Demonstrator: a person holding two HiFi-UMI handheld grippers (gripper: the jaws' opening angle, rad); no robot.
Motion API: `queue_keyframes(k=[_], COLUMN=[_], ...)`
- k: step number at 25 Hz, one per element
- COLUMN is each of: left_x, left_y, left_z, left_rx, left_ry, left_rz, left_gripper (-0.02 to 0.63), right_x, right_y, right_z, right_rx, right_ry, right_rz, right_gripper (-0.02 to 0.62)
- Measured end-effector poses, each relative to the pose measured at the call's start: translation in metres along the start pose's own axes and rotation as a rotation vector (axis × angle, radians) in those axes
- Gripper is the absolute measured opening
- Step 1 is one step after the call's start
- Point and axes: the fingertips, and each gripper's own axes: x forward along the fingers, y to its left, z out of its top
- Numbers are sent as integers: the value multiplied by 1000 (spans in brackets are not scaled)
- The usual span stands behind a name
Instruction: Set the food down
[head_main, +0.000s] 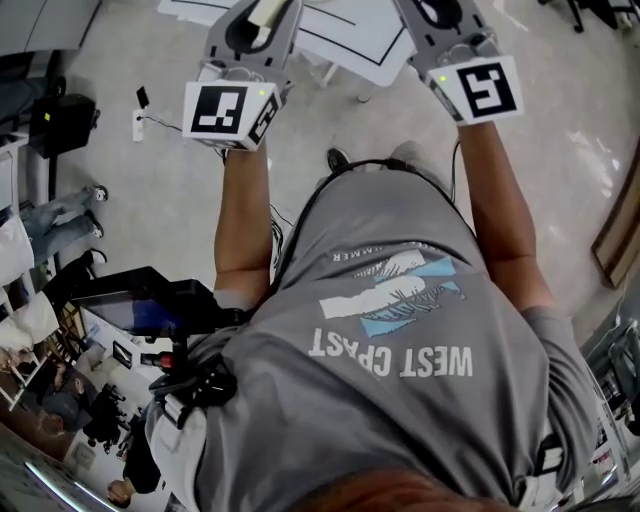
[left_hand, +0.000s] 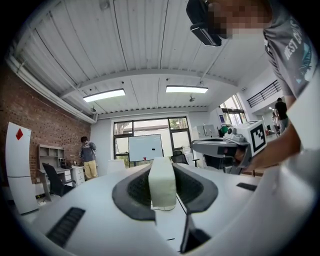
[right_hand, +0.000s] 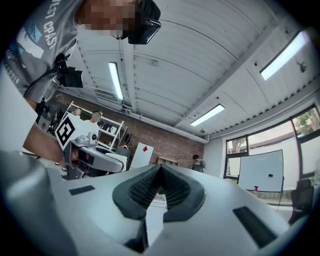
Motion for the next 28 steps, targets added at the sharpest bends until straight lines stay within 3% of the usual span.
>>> queue_keyframes(k=[8,14,19,28], left_x=[38,80,119,151], left_y=[-1,17,48,54], left_z=[11,18,-19,-19], left_rx=[-9,4,-1,-6], left_ry=[29,64,85,123], left_rz=[12,65,108,169], left_gripper=[106,106,106,106], right_x=[2,32,68,84], right_y=[-38,-71,-90,-113], right_z=[-1,-17,-66,-67], right_rx=[37,91,119,141], right_ry=[31,44,50,53], right_rz=[20,95,153,224], right_gripper=[8,8,8,8])
